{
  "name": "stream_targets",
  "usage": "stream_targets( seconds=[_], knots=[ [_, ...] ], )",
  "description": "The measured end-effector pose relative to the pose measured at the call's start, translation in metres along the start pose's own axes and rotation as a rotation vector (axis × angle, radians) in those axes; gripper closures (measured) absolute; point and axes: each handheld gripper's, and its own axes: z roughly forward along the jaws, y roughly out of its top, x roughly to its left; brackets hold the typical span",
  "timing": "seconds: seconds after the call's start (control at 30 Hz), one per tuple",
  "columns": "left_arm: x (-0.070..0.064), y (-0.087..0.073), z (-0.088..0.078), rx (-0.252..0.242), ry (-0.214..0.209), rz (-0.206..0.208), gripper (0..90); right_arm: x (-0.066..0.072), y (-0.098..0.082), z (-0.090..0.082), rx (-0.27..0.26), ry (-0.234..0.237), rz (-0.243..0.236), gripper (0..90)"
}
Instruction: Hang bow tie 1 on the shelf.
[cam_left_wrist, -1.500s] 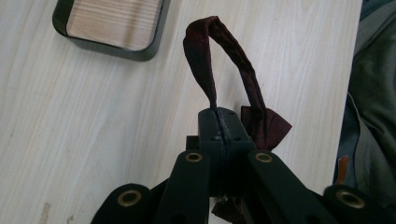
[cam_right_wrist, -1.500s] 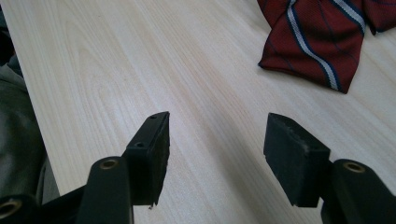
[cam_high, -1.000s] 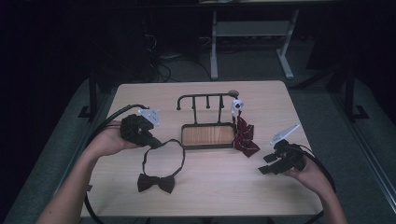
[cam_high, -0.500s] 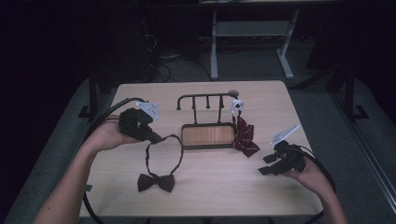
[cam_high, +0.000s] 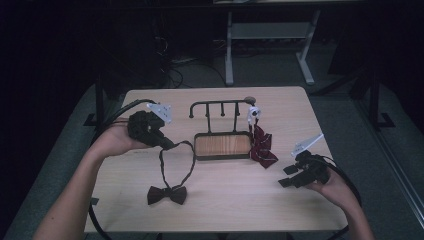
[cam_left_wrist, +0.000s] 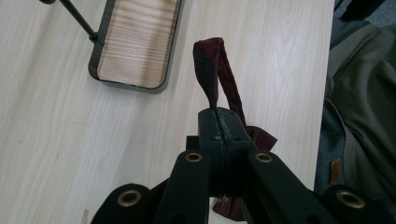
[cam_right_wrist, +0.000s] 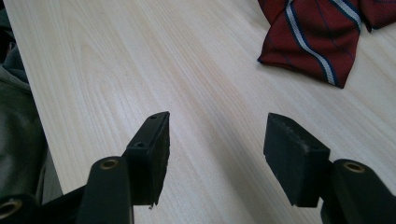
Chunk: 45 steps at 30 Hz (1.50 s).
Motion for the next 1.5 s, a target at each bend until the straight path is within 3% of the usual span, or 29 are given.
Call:
stream_targets(
  seconds=[0.43,0.93,1.5],
  knots=[
    [0.003,0.006,-0.004,0.007,0.002,0.004,89.9,-0.003,-0.001,0.000,-0.004,0.007,0.004,40.7],
    [0.012,0.023,-0.012,0.010,0.029,0.010,89.9,-0.003,-0.002,0.000,-0.002,0.013,0.011,40.7],
    [0.025,0.033,-0.015,-0.005,0.038,-0.013,89.9,-0.001,0.000,-0.003,-0.004,0.002,-0.011,40.7]
  ],
)
